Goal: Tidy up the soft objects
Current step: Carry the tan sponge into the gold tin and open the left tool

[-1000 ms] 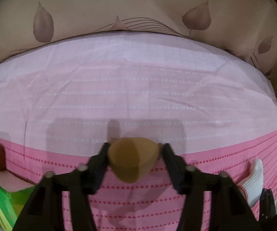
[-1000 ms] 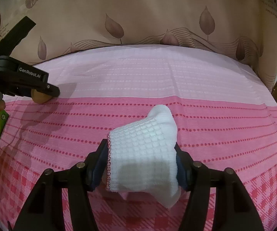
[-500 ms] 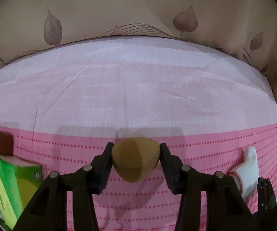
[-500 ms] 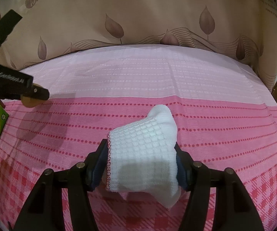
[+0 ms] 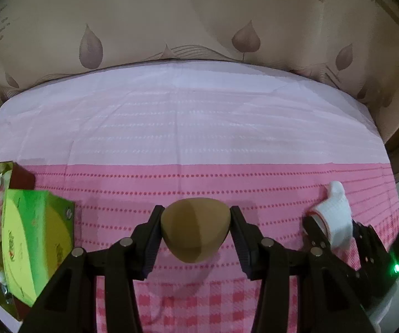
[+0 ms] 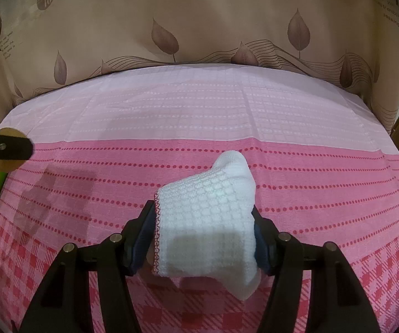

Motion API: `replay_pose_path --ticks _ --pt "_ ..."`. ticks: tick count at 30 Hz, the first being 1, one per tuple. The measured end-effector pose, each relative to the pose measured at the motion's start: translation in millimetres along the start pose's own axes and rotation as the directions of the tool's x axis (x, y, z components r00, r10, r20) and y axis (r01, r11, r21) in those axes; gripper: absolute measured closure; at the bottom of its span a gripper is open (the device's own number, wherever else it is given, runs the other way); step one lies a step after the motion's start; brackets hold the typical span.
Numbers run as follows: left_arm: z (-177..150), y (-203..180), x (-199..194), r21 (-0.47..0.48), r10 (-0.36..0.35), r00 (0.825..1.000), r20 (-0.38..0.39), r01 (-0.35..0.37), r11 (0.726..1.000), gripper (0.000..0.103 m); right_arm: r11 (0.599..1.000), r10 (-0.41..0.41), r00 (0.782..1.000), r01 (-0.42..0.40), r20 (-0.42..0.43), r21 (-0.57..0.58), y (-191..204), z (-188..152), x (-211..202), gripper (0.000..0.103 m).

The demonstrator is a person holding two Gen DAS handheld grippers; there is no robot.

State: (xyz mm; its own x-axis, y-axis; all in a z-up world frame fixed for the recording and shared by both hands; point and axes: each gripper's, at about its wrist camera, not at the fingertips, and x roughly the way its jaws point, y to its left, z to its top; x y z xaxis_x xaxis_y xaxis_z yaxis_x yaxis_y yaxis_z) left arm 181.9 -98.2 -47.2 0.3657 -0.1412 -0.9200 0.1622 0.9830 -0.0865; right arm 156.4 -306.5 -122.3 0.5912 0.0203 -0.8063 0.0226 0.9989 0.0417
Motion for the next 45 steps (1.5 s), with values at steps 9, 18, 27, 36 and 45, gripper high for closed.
replay_pose_path --ticks 9,18,27,36,45 --pt "-29.9 14.2 -40.6 -0.006 -0.052 0.999 0.012 0.052 0.999 0.056 1.0 0.0 1.0 0.0 0.0 0.001 0.1 -0.4 0.9 0.043" --pt "-54.7 55.6 -86.8 -0.019 -0.026 0.999 0.046 0.027 0.999 0.056 1.0 0.0 1.0 0.0 0.0 0.001 0.3 -0.8 0.7 0.043" --pt "-57.6 128.7 -117.2 -0.109 0.088 0.992 0.089 -0.078 0.991 0.056 1.0 -0.002 1.0 0.002 0.0 -0.001 0.6 -1.5 1.3 0.043" --pt "-61.5 211.3 -125.2 -0.193 0.269 0.959 0.086 -0.249 0.949 0.056 1.0 -0.008 1.0 0.008 -0.001 -0.007 0.0 -1.6 1.4 0.043" --pt "-71.2 265.0 -109.5 -0.262 0.303 0.952 0.037 -0.283 0.923 0.056 1.0 -0.013 1.0 0.013 -0.002 -0.014 0.3 -2.3 1.2 0.043"
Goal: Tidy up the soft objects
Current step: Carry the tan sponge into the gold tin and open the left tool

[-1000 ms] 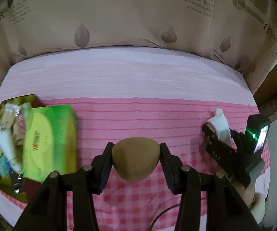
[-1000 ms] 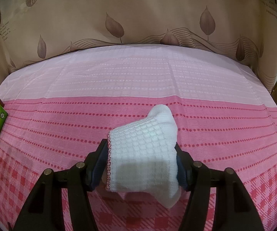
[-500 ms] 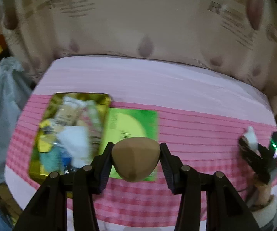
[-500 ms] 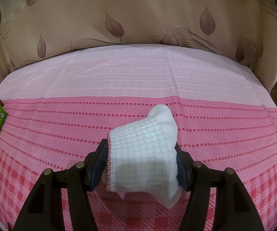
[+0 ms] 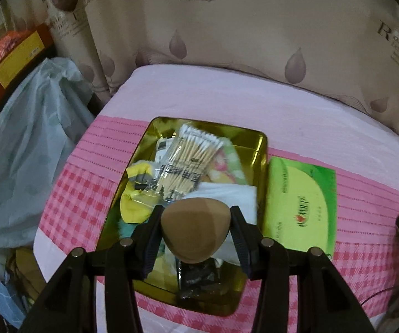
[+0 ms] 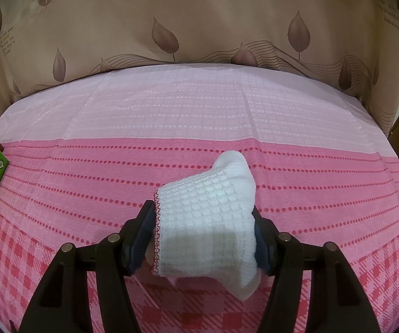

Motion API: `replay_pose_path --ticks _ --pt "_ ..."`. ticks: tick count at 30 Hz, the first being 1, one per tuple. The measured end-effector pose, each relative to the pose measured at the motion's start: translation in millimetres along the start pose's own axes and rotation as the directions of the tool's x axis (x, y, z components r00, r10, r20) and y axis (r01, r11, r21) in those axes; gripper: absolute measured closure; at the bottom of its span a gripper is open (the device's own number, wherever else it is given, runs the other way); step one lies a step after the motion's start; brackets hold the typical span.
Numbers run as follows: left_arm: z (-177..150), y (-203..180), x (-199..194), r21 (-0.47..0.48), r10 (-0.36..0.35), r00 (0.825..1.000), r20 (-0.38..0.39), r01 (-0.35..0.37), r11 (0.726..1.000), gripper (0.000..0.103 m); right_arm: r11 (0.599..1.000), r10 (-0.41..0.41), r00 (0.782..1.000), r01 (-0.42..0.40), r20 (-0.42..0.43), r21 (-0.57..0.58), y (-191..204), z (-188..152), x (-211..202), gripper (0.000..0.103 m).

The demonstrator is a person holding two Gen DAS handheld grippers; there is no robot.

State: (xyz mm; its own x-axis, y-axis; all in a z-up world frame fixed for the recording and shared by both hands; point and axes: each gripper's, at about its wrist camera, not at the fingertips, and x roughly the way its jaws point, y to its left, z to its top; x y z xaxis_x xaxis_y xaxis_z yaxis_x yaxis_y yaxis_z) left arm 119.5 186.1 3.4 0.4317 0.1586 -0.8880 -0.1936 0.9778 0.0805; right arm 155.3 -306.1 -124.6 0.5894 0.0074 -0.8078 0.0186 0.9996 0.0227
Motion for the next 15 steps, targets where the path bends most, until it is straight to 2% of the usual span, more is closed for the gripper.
replay_pose_path --ticks 9,15 --pt "6.8 24.2 22.5 -0.044 0.014 1.0 -0.02 -0.015 0.999 0.056 1.0 -0.002 1.0 0.002 -0.001 0.0 0.7 -0.3 0.0 0.043" --pt "-2.3 35.4 32.1 -0.058 0.007 0.999 -0.052 -0.01 0.998 0.056 1.0 -0.005 1.0 0.005 -0.003 -0.003 0.7 -0.4 -0.7 0.042"
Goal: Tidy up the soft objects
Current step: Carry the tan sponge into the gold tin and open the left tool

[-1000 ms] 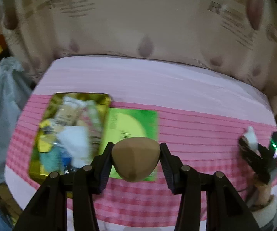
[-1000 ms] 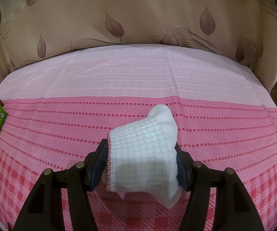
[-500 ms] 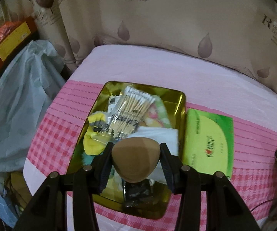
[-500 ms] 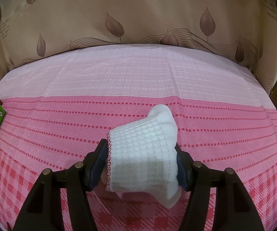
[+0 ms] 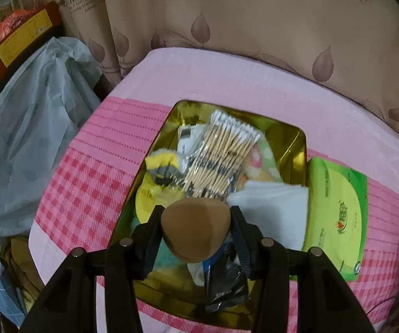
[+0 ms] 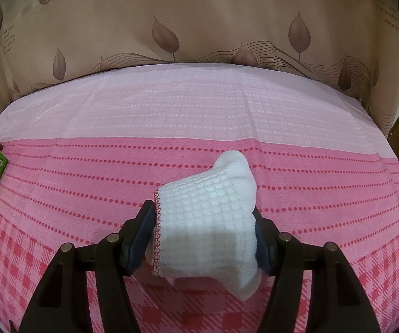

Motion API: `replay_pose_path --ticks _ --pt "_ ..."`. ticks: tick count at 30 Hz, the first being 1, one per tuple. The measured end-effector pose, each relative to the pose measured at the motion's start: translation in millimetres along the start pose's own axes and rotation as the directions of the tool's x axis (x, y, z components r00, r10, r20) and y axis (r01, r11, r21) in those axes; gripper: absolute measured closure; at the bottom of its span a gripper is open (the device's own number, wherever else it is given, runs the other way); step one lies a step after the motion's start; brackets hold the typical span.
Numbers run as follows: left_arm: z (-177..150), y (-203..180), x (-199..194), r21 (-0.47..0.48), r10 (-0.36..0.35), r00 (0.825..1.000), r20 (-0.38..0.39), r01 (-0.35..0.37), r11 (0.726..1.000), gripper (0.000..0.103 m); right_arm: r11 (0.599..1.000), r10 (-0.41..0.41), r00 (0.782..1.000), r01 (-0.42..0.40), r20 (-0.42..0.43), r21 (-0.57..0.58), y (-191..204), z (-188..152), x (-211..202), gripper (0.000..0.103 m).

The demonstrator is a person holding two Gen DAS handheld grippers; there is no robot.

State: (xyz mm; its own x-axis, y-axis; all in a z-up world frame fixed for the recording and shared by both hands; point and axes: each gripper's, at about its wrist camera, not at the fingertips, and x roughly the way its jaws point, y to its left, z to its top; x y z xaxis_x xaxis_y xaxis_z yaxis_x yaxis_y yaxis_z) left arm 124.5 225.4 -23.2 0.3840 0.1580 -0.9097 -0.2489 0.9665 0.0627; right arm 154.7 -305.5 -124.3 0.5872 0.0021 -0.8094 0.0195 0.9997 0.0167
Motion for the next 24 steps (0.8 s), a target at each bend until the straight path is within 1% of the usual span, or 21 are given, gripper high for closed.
replay_pose_path --ticks 6,13,20,24 --pt "-14.0 6.6 3.5 0.011 -0.028 0.999 -0.018 0.028 1.0 0.055 1.0 -0.003 1.0 0.003 -0.002 -0.006 -1.0 -0.5 -0.6 0.041" --pt "-30.1 8.0 14.8 0.032 -0.043 0.998 -0.048 0.044 0.998 0.055 1.0 -0.01 1.0 0.01 -0.005 -0.014 0.0 -0.4 0.7 0.04" --pt "-35.1 12.6 21.7 0.049 -0.055 0.997 -0.061 0.058 0.997 0.052 1.0 -0.014 1.0 0.014 -0.006 -0.018 -1.5 -0.9 0.8 0.04" --pt "-35.2 16.2 23.3 0.04 -0.069 0.995 -0.07 0.072 0.997 0.052 1.0 -0.017 1.0 0.017 -0.007 -0.02 -0.7 -0.6 1.7 0.04"
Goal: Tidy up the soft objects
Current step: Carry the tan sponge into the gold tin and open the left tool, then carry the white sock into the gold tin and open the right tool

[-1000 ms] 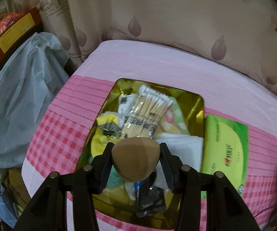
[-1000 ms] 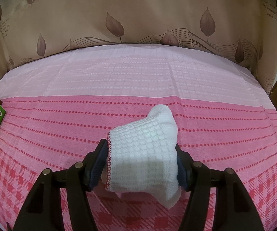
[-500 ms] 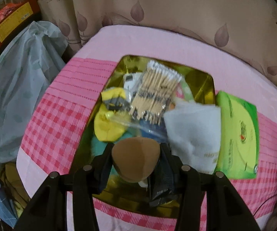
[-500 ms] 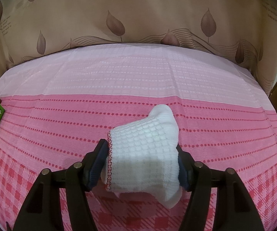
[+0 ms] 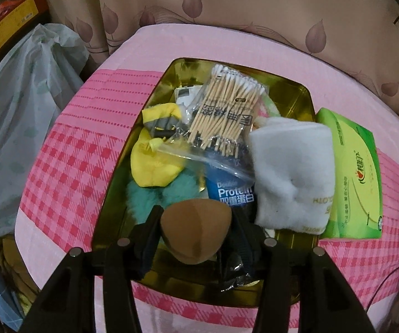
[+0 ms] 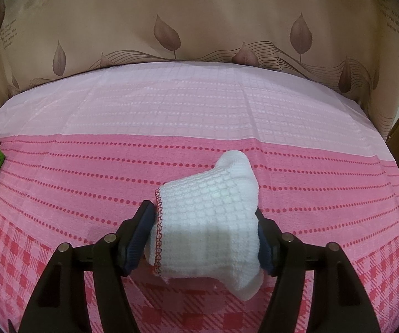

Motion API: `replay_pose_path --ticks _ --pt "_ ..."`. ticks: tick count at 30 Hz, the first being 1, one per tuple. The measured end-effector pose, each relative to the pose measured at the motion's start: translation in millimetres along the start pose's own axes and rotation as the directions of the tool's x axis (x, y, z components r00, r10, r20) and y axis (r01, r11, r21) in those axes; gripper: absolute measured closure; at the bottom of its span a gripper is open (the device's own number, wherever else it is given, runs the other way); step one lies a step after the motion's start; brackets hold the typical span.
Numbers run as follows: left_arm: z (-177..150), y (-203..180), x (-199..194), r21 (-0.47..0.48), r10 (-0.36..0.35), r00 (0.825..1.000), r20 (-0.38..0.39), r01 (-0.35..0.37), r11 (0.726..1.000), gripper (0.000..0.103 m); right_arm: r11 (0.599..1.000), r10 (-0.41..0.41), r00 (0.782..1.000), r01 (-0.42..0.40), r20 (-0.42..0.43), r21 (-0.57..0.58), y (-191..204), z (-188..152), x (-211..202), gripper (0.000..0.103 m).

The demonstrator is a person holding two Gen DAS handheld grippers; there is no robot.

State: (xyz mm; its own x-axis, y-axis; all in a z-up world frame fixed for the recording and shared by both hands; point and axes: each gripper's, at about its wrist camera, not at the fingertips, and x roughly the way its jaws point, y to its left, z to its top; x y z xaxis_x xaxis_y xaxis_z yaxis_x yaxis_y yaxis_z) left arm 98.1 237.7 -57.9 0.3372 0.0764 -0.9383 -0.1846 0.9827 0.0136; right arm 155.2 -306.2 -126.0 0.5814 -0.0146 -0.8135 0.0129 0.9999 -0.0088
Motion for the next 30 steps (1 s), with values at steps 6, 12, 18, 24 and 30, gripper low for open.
replay_pose_path --ticks 6,12,18,24,30 --pt "-2.7 7.7 -2.8 0.0 -0.011 1.0 0.004 0.011 1.0 0.049 1.0 -0.008 1.0 0.008 -0.001 -0.004 0.5 -0.2 0.2 0.039" --pt "-5.5 19.2 -10.0 -0.015 -0.032 0.999 0.039 0.033 0.999 0.048 1.0 -0.009 1.0 0.009 -0.001 -0.004 0.9 -0.2 0.0 0.039" --pt "-7.7 13.6 -21.5 -0.013 0.022 0.993 0.116 -0.021 1.0 0.048 1.0 -0.01 1.0 0.01 -0.001 -0.005 1.7 0.0 -0.2 0.039" --pt "-14.3 1.5 -27.4 0.02 0.042 0.984 0.171 -0.047 0.999 0.048 1.0 -0.02 1.0 0.02 -0.003 0.006 0.8 -0.1 -0.8 0.032" --pt "-21.8 2.9 -23.7 0.011 0.046 0.982 0.185 -0.049 0.999 0.048 0.999 -0.047 0.999 0.047 -0.004 0.025 1.4 -2.3 -5.3 0.037"
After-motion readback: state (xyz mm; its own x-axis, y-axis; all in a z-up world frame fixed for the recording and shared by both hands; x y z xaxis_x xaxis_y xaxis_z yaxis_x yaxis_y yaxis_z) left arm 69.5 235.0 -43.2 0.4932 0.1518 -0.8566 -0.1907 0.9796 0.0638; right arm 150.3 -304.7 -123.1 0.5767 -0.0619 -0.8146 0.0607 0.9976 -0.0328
